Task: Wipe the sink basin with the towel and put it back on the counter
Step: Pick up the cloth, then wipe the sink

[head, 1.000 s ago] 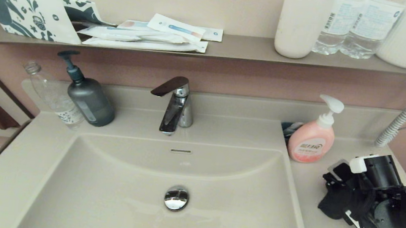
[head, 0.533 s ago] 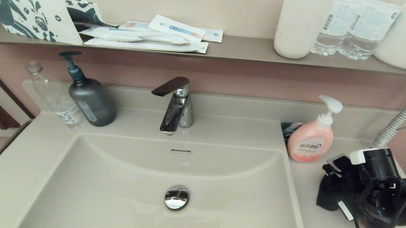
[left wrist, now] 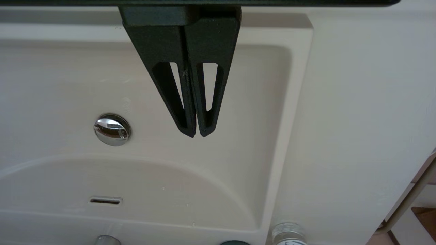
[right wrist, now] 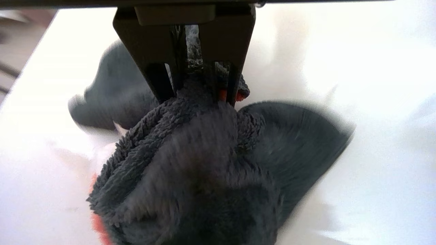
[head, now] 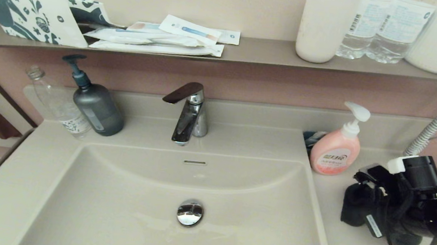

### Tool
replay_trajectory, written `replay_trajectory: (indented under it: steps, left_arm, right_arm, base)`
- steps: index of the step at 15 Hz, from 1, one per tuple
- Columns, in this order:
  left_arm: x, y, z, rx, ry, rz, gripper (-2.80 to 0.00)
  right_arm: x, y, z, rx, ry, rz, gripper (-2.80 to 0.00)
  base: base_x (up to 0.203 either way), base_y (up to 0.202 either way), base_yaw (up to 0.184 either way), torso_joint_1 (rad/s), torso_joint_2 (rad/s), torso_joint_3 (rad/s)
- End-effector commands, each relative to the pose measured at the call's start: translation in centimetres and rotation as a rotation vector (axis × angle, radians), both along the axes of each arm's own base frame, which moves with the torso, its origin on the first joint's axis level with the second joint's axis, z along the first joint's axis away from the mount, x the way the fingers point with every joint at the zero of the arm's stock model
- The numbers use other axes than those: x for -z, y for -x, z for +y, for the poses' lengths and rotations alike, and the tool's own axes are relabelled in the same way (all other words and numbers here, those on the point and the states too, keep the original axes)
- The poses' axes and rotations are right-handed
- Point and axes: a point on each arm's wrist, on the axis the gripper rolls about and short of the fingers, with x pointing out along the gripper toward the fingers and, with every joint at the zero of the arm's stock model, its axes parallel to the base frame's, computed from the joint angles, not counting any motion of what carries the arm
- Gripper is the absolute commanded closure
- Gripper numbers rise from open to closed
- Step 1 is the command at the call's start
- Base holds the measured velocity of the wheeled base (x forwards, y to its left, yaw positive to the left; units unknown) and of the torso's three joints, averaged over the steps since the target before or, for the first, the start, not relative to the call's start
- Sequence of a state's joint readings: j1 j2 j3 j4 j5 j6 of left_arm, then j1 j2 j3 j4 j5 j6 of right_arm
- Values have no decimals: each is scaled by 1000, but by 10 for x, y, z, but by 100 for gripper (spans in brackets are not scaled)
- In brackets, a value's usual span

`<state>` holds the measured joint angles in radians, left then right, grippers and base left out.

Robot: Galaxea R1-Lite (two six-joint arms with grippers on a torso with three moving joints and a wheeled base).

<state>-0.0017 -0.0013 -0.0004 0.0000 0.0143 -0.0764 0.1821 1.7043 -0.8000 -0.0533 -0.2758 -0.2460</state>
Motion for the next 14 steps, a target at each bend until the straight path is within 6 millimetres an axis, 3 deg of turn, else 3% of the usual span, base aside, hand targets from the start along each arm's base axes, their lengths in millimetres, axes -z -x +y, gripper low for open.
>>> replay_trajectory:
  steps: [1,5,9,11,14]
  left_arm:
    - [0,0,0,-1,0,0,0]
    - [0,0,0,-1,1,0,0]
    - [0,0,0,0,0,2,0]
    - [0,0,0,-1,0,1,0]
    - [0,0,0,-1,1,0,0]
  right_arm:
    - [-32,20,-3,2,-63,-46,0]
    - [-102,61,-3,53,-361,-49,0]
    - [-144,102,28,-22,-569,-68,0]
    - [-159,118,46,-74,-667,-53,0]
    - [-155,124,81,-132,-660,-8,0]
  base:
    - [0,0,0,0,0,0]
    - [0,0,0,0,0,0]
    - [0,0,0,0,0,0]
    - [0,0,0,0,0,0]
    - [0,0,0,0,0,0]
